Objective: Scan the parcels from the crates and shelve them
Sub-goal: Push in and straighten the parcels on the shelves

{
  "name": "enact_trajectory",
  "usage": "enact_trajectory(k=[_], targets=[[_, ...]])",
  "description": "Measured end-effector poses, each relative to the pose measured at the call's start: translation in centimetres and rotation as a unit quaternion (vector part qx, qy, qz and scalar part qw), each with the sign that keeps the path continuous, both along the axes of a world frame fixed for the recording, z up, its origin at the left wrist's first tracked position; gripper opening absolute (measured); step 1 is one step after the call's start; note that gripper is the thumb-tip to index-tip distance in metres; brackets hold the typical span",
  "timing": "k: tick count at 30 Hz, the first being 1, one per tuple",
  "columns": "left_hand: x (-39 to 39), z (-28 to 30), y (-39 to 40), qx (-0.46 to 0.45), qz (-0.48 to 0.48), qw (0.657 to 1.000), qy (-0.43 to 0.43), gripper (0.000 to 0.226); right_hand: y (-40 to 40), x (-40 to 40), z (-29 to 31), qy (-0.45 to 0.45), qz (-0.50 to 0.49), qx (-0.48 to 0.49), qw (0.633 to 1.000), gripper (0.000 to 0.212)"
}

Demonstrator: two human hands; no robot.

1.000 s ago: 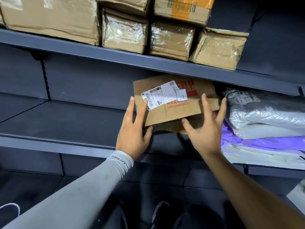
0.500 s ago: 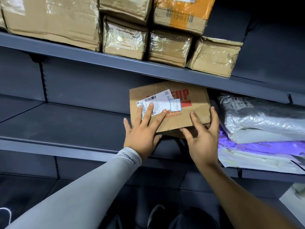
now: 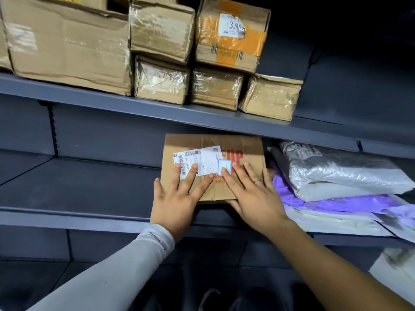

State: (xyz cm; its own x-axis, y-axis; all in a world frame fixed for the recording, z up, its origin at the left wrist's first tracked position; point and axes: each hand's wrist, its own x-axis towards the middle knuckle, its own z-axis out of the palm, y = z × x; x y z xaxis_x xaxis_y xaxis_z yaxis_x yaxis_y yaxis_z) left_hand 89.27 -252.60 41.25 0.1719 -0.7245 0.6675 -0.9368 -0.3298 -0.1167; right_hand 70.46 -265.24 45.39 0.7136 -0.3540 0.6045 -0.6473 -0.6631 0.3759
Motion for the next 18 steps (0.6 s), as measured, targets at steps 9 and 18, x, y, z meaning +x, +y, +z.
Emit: enact_trajectory(k=[9,18], targets=[[-0.6,3.2,7.7,0.049,0.012,0.998,-0.040,0.100,7.0,-1.1,1.2,-0.005,0.025,0.022,0.999,0.075],[-1.6,8.6,14.0,0.090,-0.021,0.995,-0.022,0.079,14.3,-3.2,7.6,0.071,-0.008,0.181,0.981,0.069]])
